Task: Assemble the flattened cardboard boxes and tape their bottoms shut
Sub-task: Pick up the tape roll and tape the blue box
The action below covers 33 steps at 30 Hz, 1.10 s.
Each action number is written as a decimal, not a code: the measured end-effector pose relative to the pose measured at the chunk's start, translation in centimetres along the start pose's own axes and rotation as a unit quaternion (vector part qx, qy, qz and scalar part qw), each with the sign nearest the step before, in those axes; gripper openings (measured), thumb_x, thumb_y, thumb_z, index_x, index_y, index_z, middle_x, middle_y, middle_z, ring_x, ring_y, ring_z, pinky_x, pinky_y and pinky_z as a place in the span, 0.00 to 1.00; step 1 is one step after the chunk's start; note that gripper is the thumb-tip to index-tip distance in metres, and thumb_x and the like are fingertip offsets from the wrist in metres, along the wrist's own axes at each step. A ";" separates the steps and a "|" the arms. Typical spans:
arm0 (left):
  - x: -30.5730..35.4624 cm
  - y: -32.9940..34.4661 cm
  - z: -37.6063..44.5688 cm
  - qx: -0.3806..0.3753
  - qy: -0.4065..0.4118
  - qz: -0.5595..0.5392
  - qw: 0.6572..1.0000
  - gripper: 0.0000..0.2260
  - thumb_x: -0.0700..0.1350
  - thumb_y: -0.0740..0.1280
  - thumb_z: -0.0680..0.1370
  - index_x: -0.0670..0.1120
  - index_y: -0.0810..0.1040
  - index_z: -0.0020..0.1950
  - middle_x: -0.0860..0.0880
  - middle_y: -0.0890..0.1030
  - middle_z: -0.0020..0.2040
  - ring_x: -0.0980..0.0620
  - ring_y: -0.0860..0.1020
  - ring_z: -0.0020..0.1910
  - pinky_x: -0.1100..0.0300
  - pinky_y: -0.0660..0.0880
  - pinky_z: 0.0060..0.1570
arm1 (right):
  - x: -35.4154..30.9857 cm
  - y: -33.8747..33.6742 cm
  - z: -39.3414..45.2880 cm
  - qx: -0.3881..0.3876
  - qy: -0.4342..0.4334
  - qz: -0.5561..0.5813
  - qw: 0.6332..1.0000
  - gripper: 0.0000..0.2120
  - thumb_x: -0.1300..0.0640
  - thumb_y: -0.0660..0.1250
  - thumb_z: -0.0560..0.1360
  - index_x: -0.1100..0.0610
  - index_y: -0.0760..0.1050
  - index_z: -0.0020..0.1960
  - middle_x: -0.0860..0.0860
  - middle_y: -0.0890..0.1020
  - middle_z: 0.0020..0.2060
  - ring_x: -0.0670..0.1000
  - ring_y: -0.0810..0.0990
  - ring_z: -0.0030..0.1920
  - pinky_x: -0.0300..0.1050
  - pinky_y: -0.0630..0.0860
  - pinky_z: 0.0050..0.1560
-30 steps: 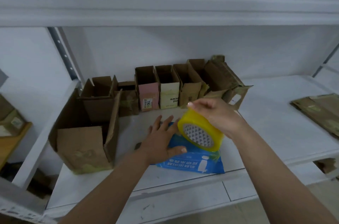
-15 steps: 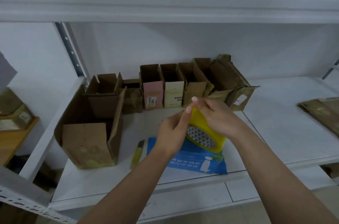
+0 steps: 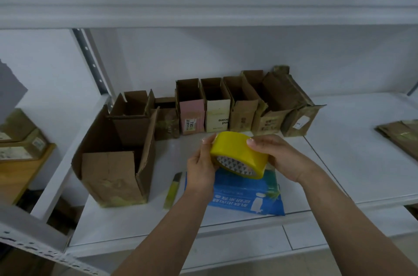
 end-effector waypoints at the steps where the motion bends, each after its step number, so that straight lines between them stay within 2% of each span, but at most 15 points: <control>1: -0.2 0.0 0.2 0.001 -0.004 -0.001 1.000 0.14 0.51 0.57 0.83 0.50 0.81 0.53 0.47 0.85 0.49 0.49 0.82 0.53 0.57 0.78 0.51 | 0.0 0.0 0.2 0.007 -0.009 0.003 1.000 0.29 0.33 0.76 0.56 0.54 0.85 0.46 0.56 0.85 0.46 0.58 0.81 0.52 0.54 0.73 0.58; 3: -0.5 -0.1 0.4 0.005 -0.009 0.006 1.000 0.16 0.51 0.57 0.83 0.45 0.81 0.57 0.45 0.85 0.49 0.48 0.82 0.53 0.55 0.78 0.53 | -0.7 -0.4 0.3 0.034 -0.016 -0.013 0.999 0.27 0.33 0.75 0.57 0.53 0.85 0.44 0.53 0.85 0.44 0.56 0.81 0.51 0.52 0.73 0.56; 5: -0.8 0.0 0.4 -0.003 -0.007 0.020 1.000 0.17 0.49 0.57 0.83 0.40 0.80 0.61 0.43 0.84 0.52 0.46 0.81 0.55 0.52 0.77 0.58 | -1.8 -1.0 0.5 0.062 -0.023 -0.061 0.996 0.33 0.30 0.74 0.59 0.57 0.84 0.49 0.55 0.85 0.44 0.57 0.83 0.50 0.52 0.77 0.54; 7: -0.8 -0.1 0.4 0.003 -0.008 0.011 1.000 0.17 0.48 0.56 0.84 0.40 0.79 0.60 0.44 0.84 0.52 0.49 0.81 0.54 0.56 0.77 0.58 | -3.2 -1.1 0.5 0.079 -0.036 -0.119 0.989 0.38 0.31 0.69 0.61 0.65 0.82 0.49 0.60 0.84 0.41 0.55 0.84 0.43 0.49 0.79 0.48; 10: -1.1 -0.4 0.5 0.016 -0.016 -0.027 0.999 0.15 0.48 0.54 0.84 0.42 0.77 0.60 0.48 0.83 0.51 0.54 0.82 0.52 0.63 0.77 0.53 | -4.4 -1.1 0.6 0.105 -0.045 -0.211 0.971 0.37 0.32 0.67 0.65 0.70 0.80 0.43 0.66 0.81 0.38 0.55 0.80 0.35 0.43 0.72 0.38; 12: -1.3 -0.7 0.6 0.033 -0.017 -0.046 0.998 0.17 0.49 0.54 0.85 0.42 0.77 0.61 0.46 0.83 0.54 0.51 0.81 0.55 0.59 0.76 0.57 | -4.5 -0.9 1.0 0.099 -0.023 -0.257 0.961 0.33 0.33 0.68 0.69 0.66 0.77 0.35 0.65 0.76 0.31 0.58 0.78 0.32 0.43 0.69 0.37; 14: -1.4 -1.0 0.5 0.053 -0.022 -0.077 0.995 0.18 0.50 0.53 0.85 0.41 0.76 0.62 0.45 0.82 0.56 0.49 0.80 0.58 0.56 0.74 0.60 | -4.6 -0.3 1.8 0.087 -0.006 -0.318 0.944 0.29 0.33 0.68 0.70 0.57 0.68 0.27 0.54 0.67 0.24 0.52 0.70 0.27 0.44 0.63 0.34; 16: -1.4 -1.2 0.5 0.071 -0.024 -0.120 0.990 0.19 0.50 0.52 0.85 0.39 0.74 0.65 0.45 0.81 0.57 0.48 0.79 0.59 0.56 0.74 0.60 | -4.9 0.6 2.4 0.069 0.004 -0.369 0.927 0.30 0.29 0.67 0.68 0.52 0.63 0.27 0.48 0.64 0.23 0.49 0.67 0.26 0.45 0.61 0.34; 18: -1.4 -1.4 0.6 0.085 -0.024 -0.156 0.984 0.19 0.49 0.51 0.85 0.38 0.72 0.67 0.44 0.80 0.57 0.48 0.79 0.59 0.54 0.72 0.62 | -5.1 1.2 2.3 0.039 0.016 -0.349 0.936 0.31 0.25 0.66 0.63 0.54 0.68 0.29 0.49 0.68 0.25 0.49 0.71 0.28 0.45 0.64 0.35; 19: -1.3 -1.6 0.6 0.089 -0.026 -0.165 0.982 0.19 0.49 0.51 0.85 0.38 0.71 0.68 0.44 0.80 0.57 0.49 0.79 0.58 0.54 0.72 0.63 | -4.9 1.1 2.1 0.025 0.027 -0.311 0.950 0.32 0.25 0.66 0.60 0.56 0.74 0.32 0.51 0.74 0.28 0.49 0.75 0.31 0.46 0.70 0.37; 21: -1.4 -1.8 0.8 0.096 -0.038 -0.174 0.979 0.19 0.49 0.51 0.85 0.39 0.72 0.68 0.44 0.80 0.58 0.50 0.79 0.57 0.54 0.72 0.63 | -4.2 0.6 1.3 0.005 0.041 -0.233 0.972 0.35 0.28 0.65 0.58 0.57 0.83 0.48 0.53 0.83 0.42 0.50 0.82 0.44 0.47 0.76 0.51; 23: -1.3 -2.0 1.0 0.106 -0.046 -0.183 0.976 0.19 0.49 0.51 0.85 0.39 0.71 0.68 0.44 0.79 0.60 0.50 0.79 0.56 0.54 0.72 0.62 | -3.5 -0.1 0.5 -0.006 0.030 -0.171 0.985 0.30 0.35 0.67 0.60 0.56 0.82 0.51 0.53 0.83 0.47 0.52 0.81 0.52 0.49 0.73 0.59; 26: -1.4 -1.8 1.0 0.101 -0.040 -0.175 0.979 0.19 0.49 0.52 0.85 0.39 0.71 0.69 0.45 0.79 0.60 0.48 0.78 0.59 0.54 0.71 0.64 | -3.2 -1.3 0.1 0.003 -0.002 -0.132 0.991 0.20 0.40 0.68 0.63 0.54 0.82 0.44 0.50 0.84 0.40 0.51 0.81 0.48 0.48 0.74 0.56; 30: -1.3 -1.6 0.8 0.094 -0.023 -0.140 0.985 0.19 0.50 0.51 0.85 0.40 0.72 0.68 0.45 0.78 0.61 0.49 0.77 0.60 0.56 0.71 0.63 | -3.8 -2.6 0.7 0.055 -0.032 -0.186 0.980 0.32 0.34 0.67 0.61 0.63 0.83 0.44 0.59 0.84 0.39 0.58 0.83 0.42 0.50 0.77 0.48; 33: -0.8 -1.8 1.0 0.080 -0.020 -0.101 0.992 0.19 0.49 0.52 0.85 0.40 0.73 0.66 0.44 0.79 0.61 0.48 0.77 0.61 0.58 0.72 0.60 | -4.1 -2.2 0.7 0.063 -0.048 -0.214 0.974 0.35 0.32 0.66 0.60 0.65 0.83 0.43 0.60 0.83 0.35 0.55 0.82 0.37 0.51 0.76 0.45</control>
Point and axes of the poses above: each hand's wrist, its own z-axis towards the middle knuckle, its own y-axis out of the palm, x = y × z, the point moved 7 cm from there along z, towards the middle knuckle
